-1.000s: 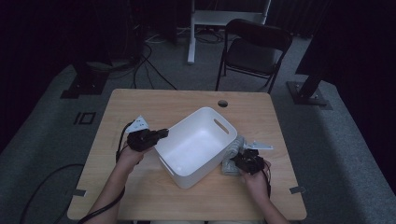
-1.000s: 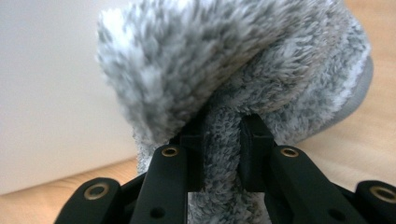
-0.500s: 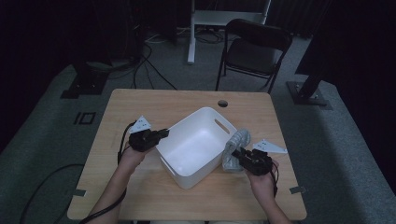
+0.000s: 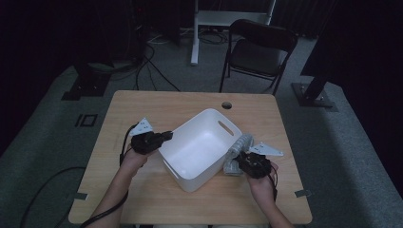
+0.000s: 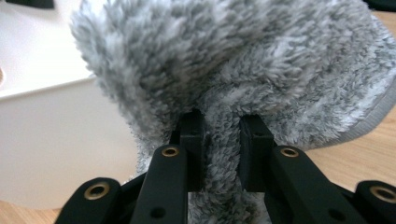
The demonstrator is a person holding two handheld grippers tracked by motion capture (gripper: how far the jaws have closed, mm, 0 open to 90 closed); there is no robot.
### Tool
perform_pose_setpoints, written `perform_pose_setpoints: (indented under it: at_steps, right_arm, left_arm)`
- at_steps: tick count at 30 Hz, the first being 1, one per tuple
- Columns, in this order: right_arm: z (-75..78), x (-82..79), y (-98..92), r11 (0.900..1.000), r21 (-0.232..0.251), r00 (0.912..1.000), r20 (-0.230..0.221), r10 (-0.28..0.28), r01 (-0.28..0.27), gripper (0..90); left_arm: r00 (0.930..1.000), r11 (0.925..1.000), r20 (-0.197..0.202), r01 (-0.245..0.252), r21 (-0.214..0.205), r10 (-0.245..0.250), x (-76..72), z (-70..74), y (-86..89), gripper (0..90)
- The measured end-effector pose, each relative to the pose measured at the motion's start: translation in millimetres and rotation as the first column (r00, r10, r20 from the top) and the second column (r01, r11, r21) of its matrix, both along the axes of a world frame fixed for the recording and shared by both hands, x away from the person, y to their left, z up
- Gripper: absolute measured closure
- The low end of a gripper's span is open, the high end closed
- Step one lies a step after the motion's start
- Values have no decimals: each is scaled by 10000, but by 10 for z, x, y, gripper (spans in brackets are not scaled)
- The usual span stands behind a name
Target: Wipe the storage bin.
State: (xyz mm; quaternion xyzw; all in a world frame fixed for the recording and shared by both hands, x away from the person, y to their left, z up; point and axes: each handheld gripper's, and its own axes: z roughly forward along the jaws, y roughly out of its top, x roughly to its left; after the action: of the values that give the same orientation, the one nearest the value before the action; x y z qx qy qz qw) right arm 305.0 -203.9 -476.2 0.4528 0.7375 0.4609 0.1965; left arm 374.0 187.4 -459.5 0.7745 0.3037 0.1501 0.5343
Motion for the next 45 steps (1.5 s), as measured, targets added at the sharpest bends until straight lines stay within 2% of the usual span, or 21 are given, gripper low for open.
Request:
perform_pose_setpoints:
  at_steps: [11,22,35,37,39,41,43,45]
  right_arm:
    - [-170,81,0,9999,-94,9977,-676,-59,53,752]
    - [-234,112,15,9992,-385,9968,-788,-135,105,752]
    - [-472,215,30,9952,-966,9887,-1474,-276,134,752]
    - [-489,223,22,9960,-886,9871,-1577,-256,116,752]
    - [-455,219,11,9964,-846,9865,-1622,-243,106,752]
    - [-384,190,-18,9986,-503,9884,-1507,-209,134,752]
    - [-261,133,-39,9998,-175,9928,-1197,-98,78,752]
    - [-109,54,-56,9999,136,9976,-688,-13,22,752]
  left_arm:
    - [10000,10000,-41,1,9,-1,-1,3,-3,864]
    - [10000,10000,-29,-12,81,12,-5,7,-10,863]
    - [9998,9997,25,-184,173,183,-18,11,-26,860]
    - [9995,9992,98,-311,271,308,-26,15,-37,862]
    - [9992,9988,114,-384,306,381,-32,16,-44,863]
    - [9989,9984,115,-463,339,459,-36,18,-49,864]
    - [9986,9980,127,-515,376,510,-37,20,-50,865]
    - [9986,9979,103,-525,373,522,-37,20,-51,865]
